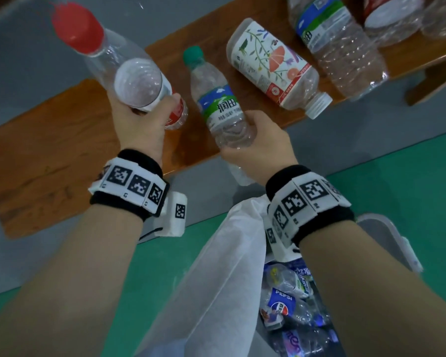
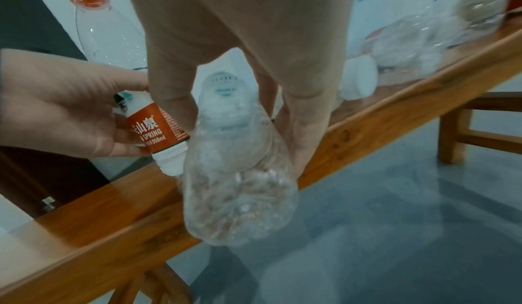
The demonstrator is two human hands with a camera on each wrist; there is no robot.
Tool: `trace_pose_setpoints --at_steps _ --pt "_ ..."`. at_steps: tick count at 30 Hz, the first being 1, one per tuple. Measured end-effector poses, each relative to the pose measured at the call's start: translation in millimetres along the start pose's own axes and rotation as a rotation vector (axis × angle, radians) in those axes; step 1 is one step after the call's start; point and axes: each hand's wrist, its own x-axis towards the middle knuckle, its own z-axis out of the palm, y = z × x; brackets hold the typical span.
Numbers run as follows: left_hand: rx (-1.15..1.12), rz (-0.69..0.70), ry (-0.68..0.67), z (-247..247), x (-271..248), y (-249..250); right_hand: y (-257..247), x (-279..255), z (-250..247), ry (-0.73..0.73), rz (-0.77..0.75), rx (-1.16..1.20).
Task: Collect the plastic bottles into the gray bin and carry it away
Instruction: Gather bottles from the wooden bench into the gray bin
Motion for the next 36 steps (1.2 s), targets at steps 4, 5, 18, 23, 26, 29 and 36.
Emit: trace_pose_setpoints --at_steps 4,5,18,23,26,29,36 --pt "0.054 0.063 -0.094 10.5 -39.6 -2.3 29.4 -30.4 -7.7 0.027 0.028 0.05" --pt "0.067 0.072 -0.116 13.5 -50.4 -2.5 38.0 -37.8 -10.1 0.038 0.034 0.07" --pt "0.283 0.069 -0.796 91.2 -223.6 -77.1 214.2 -157.4 -14.7 0.361 0.396 0.465" --pt "0.517 0.065 -1.002 126.4 -280.8 -131.6 288.1 -194.1 -9.4 0.455 0.555 0.604" --pt "0.715 0.11 -1.182 148.4 -316.7 -163.6 338.5 -212.5 -6.5 0.504 0.666 0.678" --pt "0.924 0.145 -1.306 166.9 -344.8 -197.8 374.8 -225.1 -0.8 0.547 0.742 0.775" --pt "1.257 -0.024 -1.292 207.9 -362.0 -258.6 435.4 -224.1 13.1 0.526 0.876 0.668"
